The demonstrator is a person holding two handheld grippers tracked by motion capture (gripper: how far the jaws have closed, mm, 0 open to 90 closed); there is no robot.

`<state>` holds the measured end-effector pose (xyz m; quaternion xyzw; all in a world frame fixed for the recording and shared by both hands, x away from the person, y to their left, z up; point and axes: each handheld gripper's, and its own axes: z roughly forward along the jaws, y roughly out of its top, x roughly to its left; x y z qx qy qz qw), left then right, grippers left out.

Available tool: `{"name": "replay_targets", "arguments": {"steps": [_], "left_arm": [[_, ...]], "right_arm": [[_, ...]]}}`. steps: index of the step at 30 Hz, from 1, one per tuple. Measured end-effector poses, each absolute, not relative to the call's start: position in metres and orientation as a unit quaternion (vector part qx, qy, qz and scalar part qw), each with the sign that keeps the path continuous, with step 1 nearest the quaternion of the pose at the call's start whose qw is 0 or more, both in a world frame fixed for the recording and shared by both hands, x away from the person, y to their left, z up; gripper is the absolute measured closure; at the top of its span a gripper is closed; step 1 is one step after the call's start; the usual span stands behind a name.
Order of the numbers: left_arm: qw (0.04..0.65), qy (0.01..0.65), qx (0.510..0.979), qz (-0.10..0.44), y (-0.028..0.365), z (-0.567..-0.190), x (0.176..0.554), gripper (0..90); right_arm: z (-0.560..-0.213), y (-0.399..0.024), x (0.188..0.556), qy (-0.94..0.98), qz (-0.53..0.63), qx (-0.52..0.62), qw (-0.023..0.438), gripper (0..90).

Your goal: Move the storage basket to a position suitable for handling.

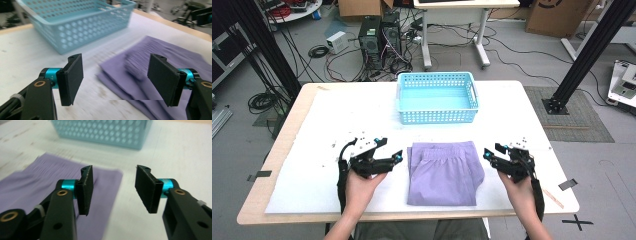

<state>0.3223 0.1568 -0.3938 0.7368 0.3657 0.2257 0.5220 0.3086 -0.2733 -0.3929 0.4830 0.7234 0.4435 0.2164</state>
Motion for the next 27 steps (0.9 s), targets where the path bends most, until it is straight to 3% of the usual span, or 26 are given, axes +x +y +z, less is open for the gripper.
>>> {"name": "replay_targets", "arguments": {"steps": [5, 7, 15, 19, 27], "left_arm": [[0.508, 0.373, 0.738, 0.242, 0.157, -0.398, 0.36, 30.9], [0.502, 0.392, 0.74, 0.213, 0.158, -0.403, 0.379, 35.9], [0.511, 0.414, 0.725, 0.208, 0.167, -0.429, 0.433, 29.9], [0.502, 0.415, 0.731, 0.202, 0.165, -0.444, 0.447, 29.9], [0.494, 0.371, 0.762, 0.195, 0.157, -0.43, 0.471, 28.0]], "right_arm": [[-0.39, -0.272, 0.351, 0.715, 0.459, 0.476, 0.226, 43.7], [-0.39, -0.27, 0.368, 0.719, 0.448, 0.477, 0.231, 43.7], [-0.401, -0.265, 0.427, 0.743, 0.427, 0.464, 0.225, 36.7], [-0.414, -0.27, 0.447, 0.748, 0.417, 0.47, 0.215, 32.6], [-0.419, -0.269, 0.466, 0.769, 0.414, 0.439, 0.212, 29.3]]}}
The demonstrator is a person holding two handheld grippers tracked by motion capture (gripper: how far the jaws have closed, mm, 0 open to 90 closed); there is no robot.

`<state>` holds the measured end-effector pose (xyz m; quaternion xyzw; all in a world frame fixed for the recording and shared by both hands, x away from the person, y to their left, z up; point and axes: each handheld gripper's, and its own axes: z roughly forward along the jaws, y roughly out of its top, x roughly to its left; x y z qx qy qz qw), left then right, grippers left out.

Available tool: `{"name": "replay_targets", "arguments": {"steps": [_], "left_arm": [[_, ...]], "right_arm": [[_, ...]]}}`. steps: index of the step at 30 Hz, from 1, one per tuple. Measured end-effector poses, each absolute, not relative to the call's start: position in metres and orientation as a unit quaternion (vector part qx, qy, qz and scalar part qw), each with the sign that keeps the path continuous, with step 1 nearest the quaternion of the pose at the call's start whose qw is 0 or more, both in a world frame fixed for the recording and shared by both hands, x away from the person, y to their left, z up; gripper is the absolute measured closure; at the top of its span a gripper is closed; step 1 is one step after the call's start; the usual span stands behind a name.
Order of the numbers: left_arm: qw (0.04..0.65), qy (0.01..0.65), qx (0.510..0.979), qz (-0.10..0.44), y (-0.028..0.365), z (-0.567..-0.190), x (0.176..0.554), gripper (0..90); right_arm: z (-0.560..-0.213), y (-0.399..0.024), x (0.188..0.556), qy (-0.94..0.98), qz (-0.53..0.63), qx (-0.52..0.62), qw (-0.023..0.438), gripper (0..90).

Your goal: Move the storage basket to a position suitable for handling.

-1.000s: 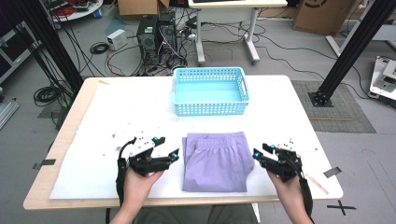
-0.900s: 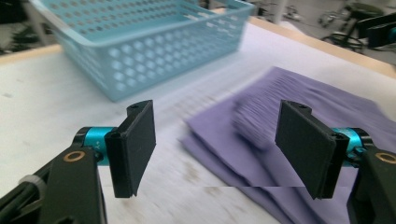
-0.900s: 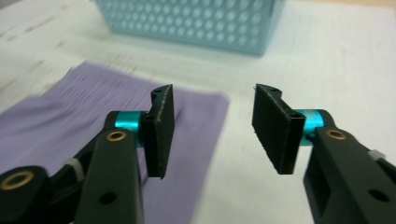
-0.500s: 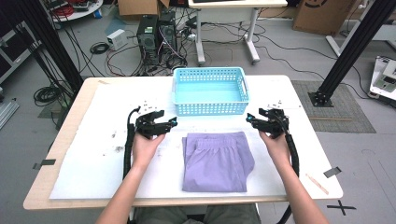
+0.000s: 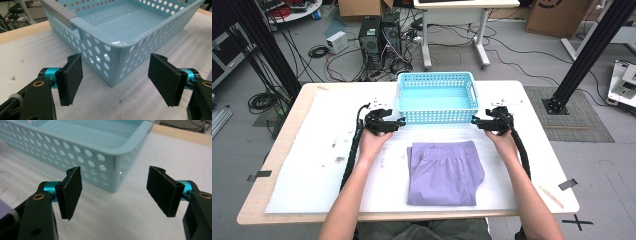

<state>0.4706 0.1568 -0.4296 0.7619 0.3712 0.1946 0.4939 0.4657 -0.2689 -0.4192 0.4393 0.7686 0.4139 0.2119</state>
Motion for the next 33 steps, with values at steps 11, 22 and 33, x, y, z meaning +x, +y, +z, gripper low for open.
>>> {"name": "replay_targets", "arguments": {"steps": [11, 22, 33], "left_arm": [[0.493, 0.371, 0.769, 0.167, 0.14, -0.433, 0.494, 27.6], [0.463, 0.366, 0.786, 0.182, 0.136, -0.433, 0.494, 29.3], [0.446, 0.351, 0.805, 0.173, 0.137, -0.425, 0.47, 29.6]], "right_arm": [[-0.424, -0.259, 0.488, 0.791, 0.399, 0.413, 0.212, 35.7], [-0.422, -0.249, 0.488, 0.808, 0.381, 0.396, 0.211, 41.3], [-0.415, -0.248, 0.462, 0.819, 0.367, 0.391, 0.202, 41.5]]}}
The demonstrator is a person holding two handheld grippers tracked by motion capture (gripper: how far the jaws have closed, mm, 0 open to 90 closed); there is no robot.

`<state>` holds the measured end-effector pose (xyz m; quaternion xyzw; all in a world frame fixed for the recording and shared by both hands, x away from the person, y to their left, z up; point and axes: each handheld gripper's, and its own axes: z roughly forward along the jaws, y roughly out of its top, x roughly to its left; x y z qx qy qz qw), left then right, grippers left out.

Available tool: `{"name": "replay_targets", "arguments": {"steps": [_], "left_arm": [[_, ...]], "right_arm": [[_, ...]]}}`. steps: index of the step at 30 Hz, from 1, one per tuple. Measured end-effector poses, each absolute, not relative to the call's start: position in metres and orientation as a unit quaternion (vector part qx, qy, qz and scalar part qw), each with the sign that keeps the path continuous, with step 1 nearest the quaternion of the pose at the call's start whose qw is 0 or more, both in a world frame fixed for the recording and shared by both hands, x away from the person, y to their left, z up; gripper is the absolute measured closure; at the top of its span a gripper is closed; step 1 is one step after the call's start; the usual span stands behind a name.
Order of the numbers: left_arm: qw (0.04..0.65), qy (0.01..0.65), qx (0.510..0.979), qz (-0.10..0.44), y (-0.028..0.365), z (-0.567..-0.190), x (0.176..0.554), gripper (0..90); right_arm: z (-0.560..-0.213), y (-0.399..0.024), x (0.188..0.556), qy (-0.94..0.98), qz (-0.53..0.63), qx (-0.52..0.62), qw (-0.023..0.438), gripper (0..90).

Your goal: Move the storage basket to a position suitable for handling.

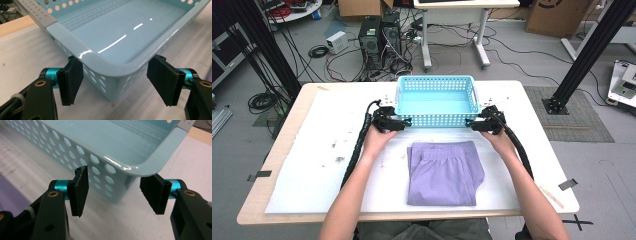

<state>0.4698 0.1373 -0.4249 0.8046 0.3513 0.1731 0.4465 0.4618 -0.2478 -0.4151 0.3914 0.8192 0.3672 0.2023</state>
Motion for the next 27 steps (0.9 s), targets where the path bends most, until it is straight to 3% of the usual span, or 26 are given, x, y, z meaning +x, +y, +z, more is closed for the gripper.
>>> {"name": "replay_targets", "arguments": {"steps": [10, 27], "left_arm": [[0.437, 0.345, 0.813, 0.17, 0.133, -0.424, 0.446, 29.8], [0.446, 0.341, 0.808, 0.179, 0.133, -0.429, 0.435, 29.7]], "right_arm": [[-0.417, -0.253, 0.435, 0.816, 0.373, 0.397, 0.194, 41.1], [-0.421, -0.254, 0.421, 0.815, 0.372, 0.401, 0.192, 41.4]]}}
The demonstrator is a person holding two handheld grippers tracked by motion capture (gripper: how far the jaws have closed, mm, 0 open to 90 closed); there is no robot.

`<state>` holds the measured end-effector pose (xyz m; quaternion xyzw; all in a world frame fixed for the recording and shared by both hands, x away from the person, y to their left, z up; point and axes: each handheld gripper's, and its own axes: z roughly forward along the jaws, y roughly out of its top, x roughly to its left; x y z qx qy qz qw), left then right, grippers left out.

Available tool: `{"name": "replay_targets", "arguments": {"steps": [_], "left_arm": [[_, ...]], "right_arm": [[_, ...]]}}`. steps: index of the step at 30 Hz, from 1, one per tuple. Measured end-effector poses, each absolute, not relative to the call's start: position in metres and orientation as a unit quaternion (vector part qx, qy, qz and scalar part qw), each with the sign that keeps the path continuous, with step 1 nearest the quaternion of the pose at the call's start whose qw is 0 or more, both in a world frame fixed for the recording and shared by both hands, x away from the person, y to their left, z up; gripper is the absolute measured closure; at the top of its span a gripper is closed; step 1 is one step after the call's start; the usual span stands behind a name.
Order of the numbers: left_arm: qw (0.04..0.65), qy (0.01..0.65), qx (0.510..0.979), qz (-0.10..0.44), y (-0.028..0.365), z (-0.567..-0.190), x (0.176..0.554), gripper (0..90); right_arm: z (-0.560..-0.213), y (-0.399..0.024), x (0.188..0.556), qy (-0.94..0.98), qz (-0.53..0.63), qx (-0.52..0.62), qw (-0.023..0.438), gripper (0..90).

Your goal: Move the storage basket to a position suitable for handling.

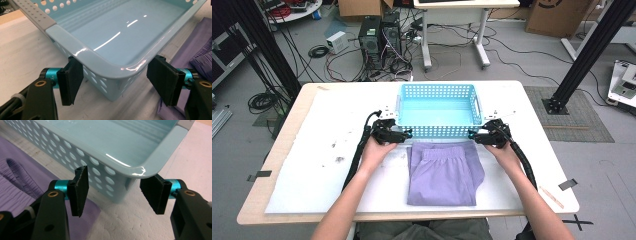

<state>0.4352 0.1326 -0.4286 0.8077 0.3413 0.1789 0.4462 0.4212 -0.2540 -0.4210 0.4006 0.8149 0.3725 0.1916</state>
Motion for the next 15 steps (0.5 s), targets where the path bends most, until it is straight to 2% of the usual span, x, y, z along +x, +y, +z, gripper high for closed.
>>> {"name": "replay_targets", "arguments": {"steps": [15], "left_arm": [[0.452, 0.34, 0.805, 0.18, 0.1298, -0.4303, 0.4362, 29.1]], "right_arm": [[-0.4219, -0.2554, 0.4208, 0.812, 0.374, 0.403, 0.195, 41.1]]}}
